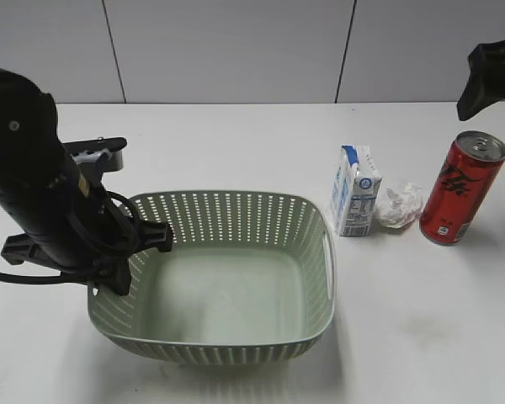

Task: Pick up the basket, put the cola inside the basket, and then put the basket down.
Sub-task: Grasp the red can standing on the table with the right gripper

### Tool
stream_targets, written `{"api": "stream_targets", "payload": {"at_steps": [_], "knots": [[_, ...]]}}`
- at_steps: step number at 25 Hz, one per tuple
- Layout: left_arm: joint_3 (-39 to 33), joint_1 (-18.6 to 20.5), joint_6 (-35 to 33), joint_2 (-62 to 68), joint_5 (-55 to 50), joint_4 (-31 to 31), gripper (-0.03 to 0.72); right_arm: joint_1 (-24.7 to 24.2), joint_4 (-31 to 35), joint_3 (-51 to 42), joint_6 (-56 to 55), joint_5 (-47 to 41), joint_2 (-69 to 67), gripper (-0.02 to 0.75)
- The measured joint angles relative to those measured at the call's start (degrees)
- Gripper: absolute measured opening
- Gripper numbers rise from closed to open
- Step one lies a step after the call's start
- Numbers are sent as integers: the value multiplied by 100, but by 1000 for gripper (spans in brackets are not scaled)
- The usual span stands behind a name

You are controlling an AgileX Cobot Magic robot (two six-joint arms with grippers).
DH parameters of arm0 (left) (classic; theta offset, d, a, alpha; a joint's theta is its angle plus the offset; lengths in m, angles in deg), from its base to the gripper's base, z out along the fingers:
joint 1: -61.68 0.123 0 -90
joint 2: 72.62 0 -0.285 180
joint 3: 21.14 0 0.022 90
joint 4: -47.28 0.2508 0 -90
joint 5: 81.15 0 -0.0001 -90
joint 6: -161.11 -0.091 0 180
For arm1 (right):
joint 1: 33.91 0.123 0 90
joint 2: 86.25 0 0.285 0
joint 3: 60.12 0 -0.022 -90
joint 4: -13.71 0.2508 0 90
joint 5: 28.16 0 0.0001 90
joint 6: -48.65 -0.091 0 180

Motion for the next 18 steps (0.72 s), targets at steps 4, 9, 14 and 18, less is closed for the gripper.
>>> {"api": "stream_targets", "payload": {"at_steps": [4, 9, 14, 18], "knots": [[4, 0, 0, 0, -46, 0, 0, 0, 0, 158, -56, -106, -486, 666], [4, 0, 0, 0, -52, 0, 0, 0, -7, 160, -99, -296, -931, 665], [4, 0, 0, 0, -63, -6, 0, 0, -7, 160, -111, -331, -1174, 649], [4, 0, 0, 0, -64, -6, 0, 0, -6, 172, -218, -518, -1179, 586]]}}
